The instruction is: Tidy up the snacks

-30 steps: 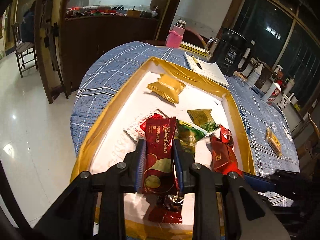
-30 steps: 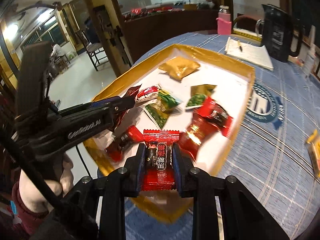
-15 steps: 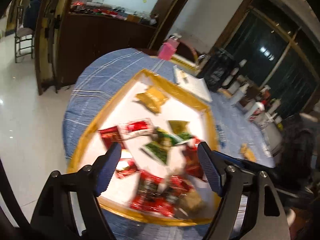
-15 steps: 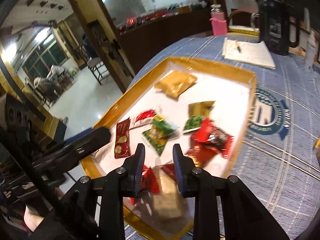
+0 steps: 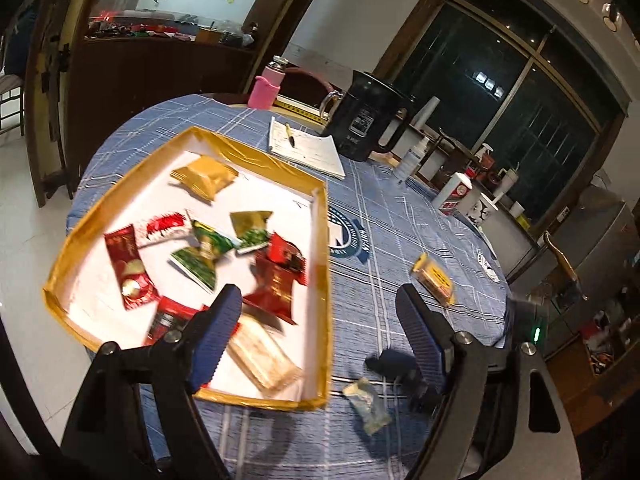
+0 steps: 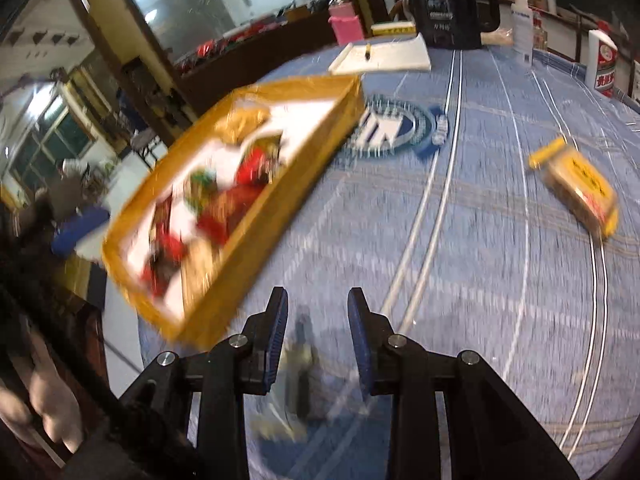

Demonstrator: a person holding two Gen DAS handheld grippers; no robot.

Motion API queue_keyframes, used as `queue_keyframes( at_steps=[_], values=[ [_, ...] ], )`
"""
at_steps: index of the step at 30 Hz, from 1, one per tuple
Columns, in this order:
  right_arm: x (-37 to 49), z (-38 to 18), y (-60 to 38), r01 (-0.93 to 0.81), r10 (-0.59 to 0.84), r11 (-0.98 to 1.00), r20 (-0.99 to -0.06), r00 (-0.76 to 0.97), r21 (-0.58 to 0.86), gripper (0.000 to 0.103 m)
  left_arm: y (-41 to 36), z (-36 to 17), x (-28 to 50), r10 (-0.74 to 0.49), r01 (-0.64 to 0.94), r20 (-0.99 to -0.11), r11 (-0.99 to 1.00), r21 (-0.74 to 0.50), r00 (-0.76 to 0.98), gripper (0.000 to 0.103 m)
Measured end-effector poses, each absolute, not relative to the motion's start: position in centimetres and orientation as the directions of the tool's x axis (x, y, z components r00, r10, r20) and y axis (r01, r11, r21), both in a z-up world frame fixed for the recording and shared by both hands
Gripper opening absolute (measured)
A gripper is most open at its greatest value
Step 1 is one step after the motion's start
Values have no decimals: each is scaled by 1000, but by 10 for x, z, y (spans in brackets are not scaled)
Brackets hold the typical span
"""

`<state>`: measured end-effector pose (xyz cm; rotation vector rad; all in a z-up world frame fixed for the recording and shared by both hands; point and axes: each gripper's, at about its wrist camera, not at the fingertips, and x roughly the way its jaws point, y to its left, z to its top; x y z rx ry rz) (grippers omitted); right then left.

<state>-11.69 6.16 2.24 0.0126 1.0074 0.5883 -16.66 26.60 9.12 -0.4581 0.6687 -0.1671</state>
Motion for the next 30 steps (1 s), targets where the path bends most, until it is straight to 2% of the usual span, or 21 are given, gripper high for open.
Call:
queue_keyframes(
  at_steps=[7, 10, 14, 17, 18, 23, 24, 27, 30],
  values=[
    [-158, 16, 86, -543, 378, 835, -807, 454, 87, 31, 245, 96, -178, -291, 16, -569, 898, -439, 769, 80],
    [-162, 17, 86, -555, 384, 828, -803, 456, 81, 30, 240, 98, -183, -286, 17, -575, 904, -426, 767, 80],
    [-163, 34, 57, -538, 477, 821, -745, 467, 189, 31, 241, 99, -189, -275, 10, -577, 908, -419, 769, 80],
    [-166, 39, 45, -566, 526, 792, -727, 441, 229, 43, 243, 99, -192, -273, 3, -576, 905, -426, 771, 80],
    [-168, 36, 45, -579, 526, 785, -732, 432, 222, 47, 243, 98, -192, -274, 2, -576, 904, -427, 770, 80],
    [-184, 14, 65, -645, 481, 751, -786, 389, 141, 47, 235, 93, -189, -289, 14, -591, 905, -424, 753, 80],
    [-189, 13, 70, -655, 461, 750, -783, 417, 93, 46, 232, 93, -188, -290, 19, -595, 908, -419, 750, 80],
    [-193, 13, 73, -655, 422, 755, -789, 446, 33, 22, 227, 93, -189, -288, 26, -602, 914, -405, 745, 80],
    [-182, 14, 60, -609, 414, 791, -784, 462, 58, 19, 224, 91, -187, -285, 26, -608, 917, -398, 741, 80]
  ],
)
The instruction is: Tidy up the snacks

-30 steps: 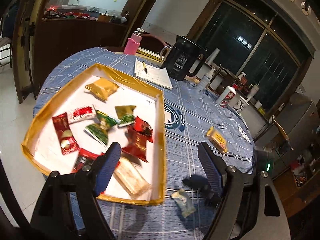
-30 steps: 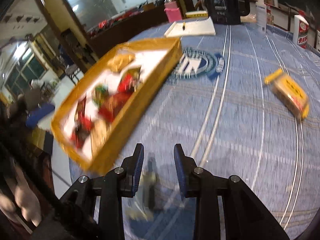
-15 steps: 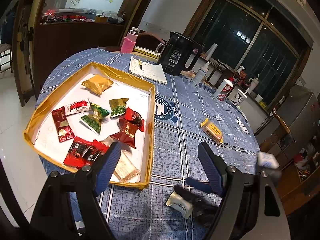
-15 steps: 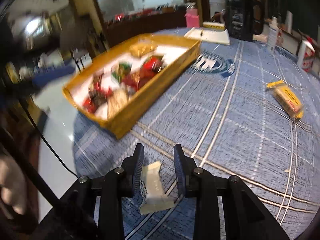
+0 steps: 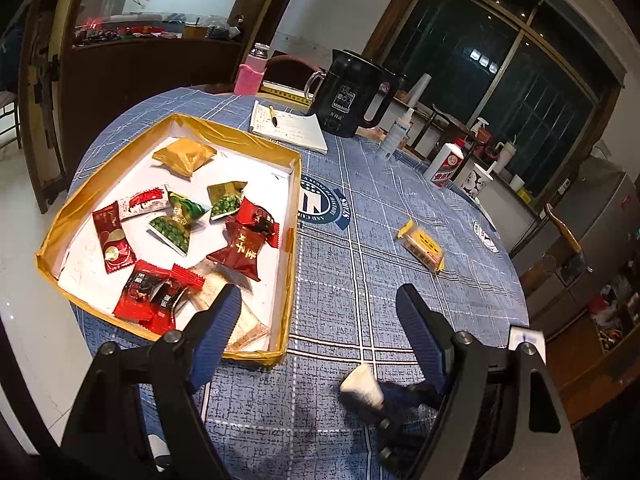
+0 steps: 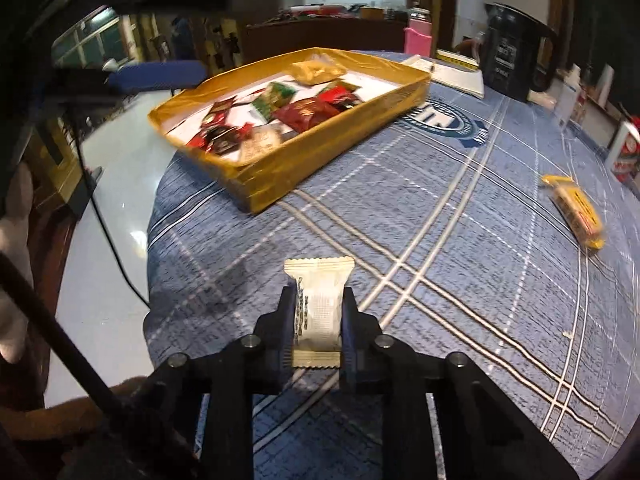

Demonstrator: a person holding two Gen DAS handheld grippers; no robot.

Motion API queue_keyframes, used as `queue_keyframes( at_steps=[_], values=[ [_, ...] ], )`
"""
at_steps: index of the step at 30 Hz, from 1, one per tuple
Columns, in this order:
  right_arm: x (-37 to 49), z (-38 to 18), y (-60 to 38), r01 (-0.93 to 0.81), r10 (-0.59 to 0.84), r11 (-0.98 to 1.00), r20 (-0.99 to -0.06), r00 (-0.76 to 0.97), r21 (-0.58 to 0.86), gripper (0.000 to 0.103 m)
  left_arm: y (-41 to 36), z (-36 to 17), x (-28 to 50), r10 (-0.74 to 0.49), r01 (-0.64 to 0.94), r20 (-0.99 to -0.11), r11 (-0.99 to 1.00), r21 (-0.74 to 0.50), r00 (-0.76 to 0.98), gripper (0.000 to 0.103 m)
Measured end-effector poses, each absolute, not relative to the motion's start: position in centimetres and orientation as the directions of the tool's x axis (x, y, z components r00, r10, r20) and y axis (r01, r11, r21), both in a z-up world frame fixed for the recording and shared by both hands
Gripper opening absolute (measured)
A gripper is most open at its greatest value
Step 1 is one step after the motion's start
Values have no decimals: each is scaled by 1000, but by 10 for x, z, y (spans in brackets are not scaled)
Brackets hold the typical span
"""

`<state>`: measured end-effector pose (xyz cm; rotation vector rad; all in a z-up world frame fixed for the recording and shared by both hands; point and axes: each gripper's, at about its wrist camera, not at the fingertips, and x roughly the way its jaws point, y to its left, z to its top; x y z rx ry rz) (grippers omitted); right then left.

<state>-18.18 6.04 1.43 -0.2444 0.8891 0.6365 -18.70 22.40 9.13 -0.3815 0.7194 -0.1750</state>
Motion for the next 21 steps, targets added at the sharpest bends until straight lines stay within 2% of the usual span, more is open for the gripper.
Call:
queue_keyframes(
  at_steps=[12, 15, 17, 19, 21],
  values=[
    [-107, 16, -53, -295, 264, 949, -795, 546, 112, 20, 184, 76, -167, -329, 83, -660, 923, -376, 675, 80],
    [-99, 17, -66, -268, 258, 955, -796, 547, 126, 23, 174, 72, -163, -341, 95, -671, 922, -376, 659, 80],
    [-96, 22, -72, -295, 334, 934, -783, 524, 201, 28, 169, 70, -161, -347, 104, -677, 922, -373, 649, 80],
    [-90, 40, -88, -283, 397, 917, -733, 552, 282, 43, 166, 69, -159, -347, 111, -681, 924, -365, 645, 80],
    [-75, 56, -106, -211, 379, 924, -694, 612, 318, 49, 165, 67, -157, -350, 109, -685, 923, -369, 640, 80]
  ],
)
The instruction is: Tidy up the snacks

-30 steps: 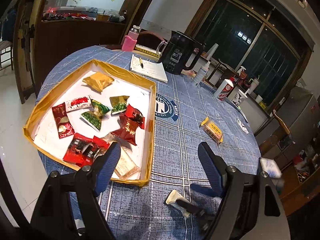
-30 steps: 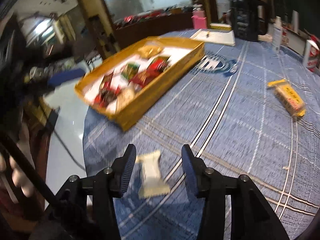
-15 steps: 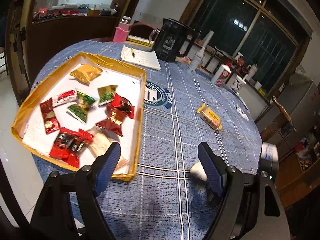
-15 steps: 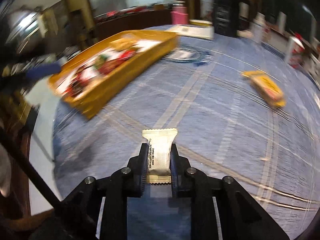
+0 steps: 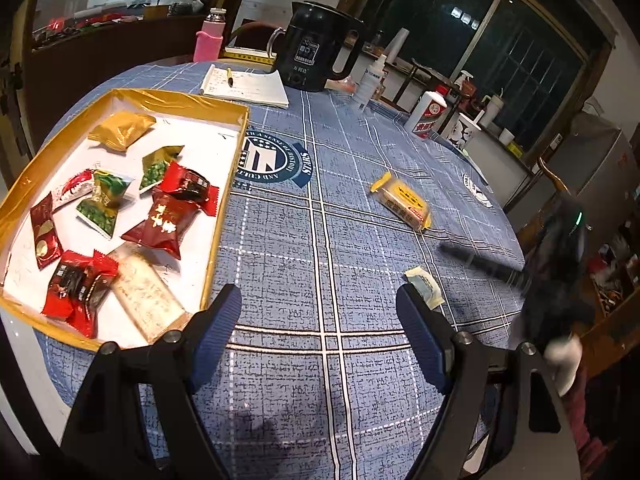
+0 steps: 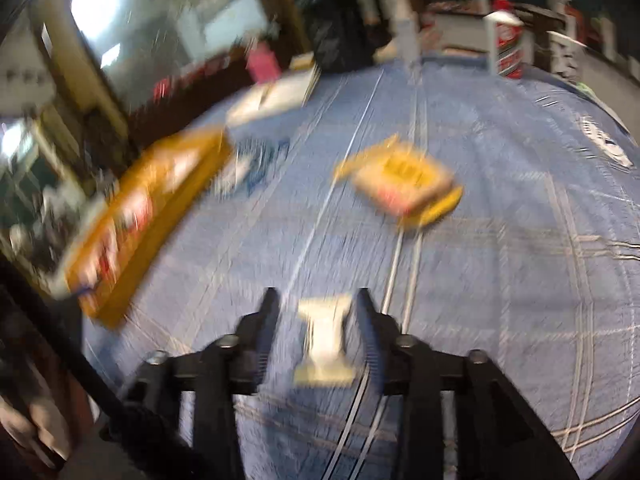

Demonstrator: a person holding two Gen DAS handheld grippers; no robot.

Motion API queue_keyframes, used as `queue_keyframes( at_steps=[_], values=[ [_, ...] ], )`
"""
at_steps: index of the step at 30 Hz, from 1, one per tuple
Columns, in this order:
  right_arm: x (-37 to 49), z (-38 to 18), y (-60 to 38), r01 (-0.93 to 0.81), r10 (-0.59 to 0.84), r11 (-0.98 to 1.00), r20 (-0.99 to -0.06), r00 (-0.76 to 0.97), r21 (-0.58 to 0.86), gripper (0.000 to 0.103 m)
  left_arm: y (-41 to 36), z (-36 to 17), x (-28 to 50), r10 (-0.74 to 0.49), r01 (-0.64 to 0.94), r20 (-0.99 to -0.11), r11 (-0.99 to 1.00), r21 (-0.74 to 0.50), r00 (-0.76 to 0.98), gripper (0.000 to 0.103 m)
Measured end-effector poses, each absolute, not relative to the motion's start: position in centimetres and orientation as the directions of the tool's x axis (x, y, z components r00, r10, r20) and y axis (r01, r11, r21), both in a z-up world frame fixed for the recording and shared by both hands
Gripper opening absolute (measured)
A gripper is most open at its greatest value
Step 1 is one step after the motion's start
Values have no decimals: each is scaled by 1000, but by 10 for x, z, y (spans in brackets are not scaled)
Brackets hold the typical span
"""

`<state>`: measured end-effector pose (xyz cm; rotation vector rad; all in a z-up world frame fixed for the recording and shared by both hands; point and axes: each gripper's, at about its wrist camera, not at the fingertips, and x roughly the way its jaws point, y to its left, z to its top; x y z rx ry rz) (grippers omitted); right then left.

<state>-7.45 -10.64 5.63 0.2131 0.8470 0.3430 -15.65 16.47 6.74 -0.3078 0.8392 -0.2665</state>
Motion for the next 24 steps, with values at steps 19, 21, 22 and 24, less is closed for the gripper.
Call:
queue_keyframes(
  at_steps=[19, 21, 22, 24],
  values=[
    [14, 26, -67, -175, 326, 945, -817, 477, 275, 29, 169, 59, -148, -353, 85, -701, 918, -387, 620, 80],
    [4, 25, -55, -223, 367, 929, -816, 446, 296, 29, 166, 58, -148, -355, 91, -705, 919, -384, 614, 80],
    [-2, 25, -48, -248, 387, 919, -815, 432, 305, 29, 165, 58, -148, -353, 92, -706, 920, -380, 614, 80],
    [-12, 25, -39, -294, 414, 903, -814, 408, 312, 29, 162, 58, -149, -342, 90, -710, 926, -368, 616, 80]
  ],
)
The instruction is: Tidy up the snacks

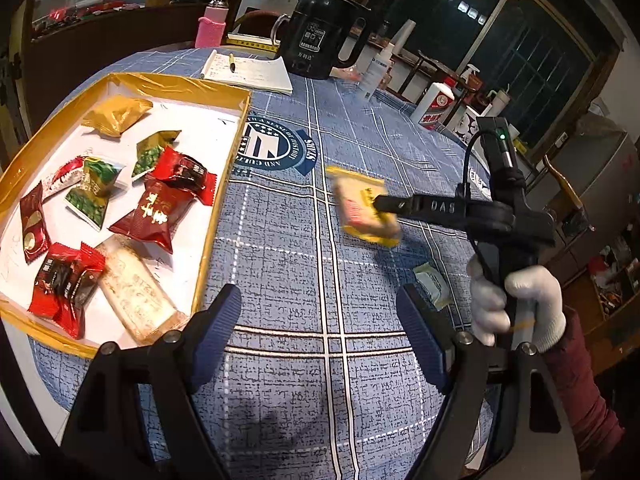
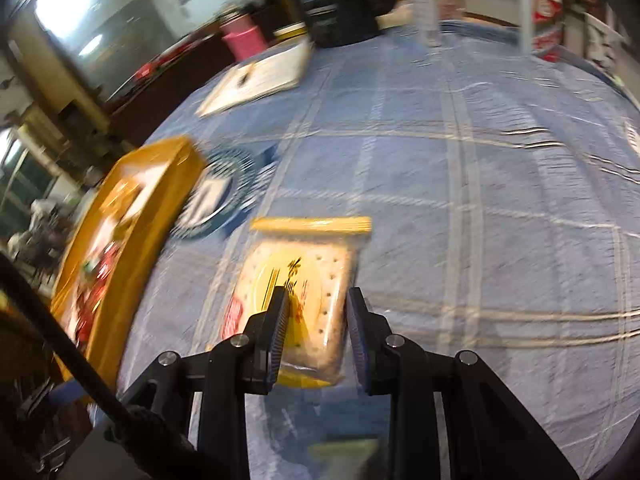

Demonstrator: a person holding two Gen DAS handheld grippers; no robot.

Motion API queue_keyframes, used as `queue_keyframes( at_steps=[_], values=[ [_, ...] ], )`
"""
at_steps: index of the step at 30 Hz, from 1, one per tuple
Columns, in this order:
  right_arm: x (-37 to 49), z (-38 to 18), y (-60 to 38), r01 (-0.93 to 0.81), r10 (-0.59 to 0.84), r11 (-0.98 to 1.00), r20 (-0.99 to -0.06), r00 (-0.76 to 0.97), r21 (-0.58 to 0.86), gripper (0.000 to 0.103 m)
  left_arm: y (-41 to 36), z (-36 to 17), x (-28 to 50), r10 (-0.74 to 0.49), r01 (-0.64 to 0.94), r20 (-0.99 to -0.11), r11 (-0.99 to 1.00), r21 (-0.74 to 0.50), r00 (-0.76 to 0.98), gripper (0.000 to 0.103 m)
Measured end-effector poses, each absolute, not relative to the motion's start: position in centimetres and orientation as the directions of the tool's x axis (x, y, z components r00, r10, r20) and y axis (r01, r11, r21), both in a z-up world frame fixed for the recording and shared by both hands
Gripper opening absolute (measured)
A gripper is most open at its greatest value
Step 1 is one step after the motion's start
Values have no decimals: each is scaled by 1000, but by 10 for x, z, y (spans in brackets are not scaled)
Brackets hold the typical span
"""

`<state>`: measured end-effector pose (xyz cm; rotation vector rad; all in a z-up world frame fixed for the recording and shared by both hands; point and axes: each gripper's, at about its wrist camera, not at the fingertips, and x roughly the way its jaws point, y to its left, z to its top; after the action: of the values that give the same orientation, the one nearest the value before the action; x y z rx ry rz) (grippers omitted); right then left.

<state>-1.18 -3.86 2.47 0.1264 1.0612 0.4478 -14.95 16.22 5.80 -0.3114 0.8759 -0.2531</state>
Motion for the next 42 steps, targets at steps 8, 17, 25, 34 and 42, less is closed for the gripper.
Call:
queue_keyframes(
  at_steps=[8, 17, 25, 34, 42],
  values=[
    [-54, 48, -75, -288, 429, 901, -755, 495, 323, 33, 169, 57, -147, -357, 64, -718, 914, -401, 597, 80],
    [-92, 28, -81, -283, 309, 941, -808, 502, 184, 36, 133, 52, -156, -312, 118, -742, 946, -303, 593, 79],
    [-103, 17, -60, -306, 263, 946, -809, 526, 109, 33, 121, 60, -162, -136, 83, -740, 991, -108, 659, 80],
    [-94, 14, -89, -222, 271, 959, -790, 549, 174, 19, 113, 73, -123, -160, 108, -731, 987, -119, 663, 80],
    [-94, 11, -111, -185, 328, 945, -757, 565, 271, 19, 93, 53, -57, -237, 131, -790, 972, -197, 565, 80]
  ],
)
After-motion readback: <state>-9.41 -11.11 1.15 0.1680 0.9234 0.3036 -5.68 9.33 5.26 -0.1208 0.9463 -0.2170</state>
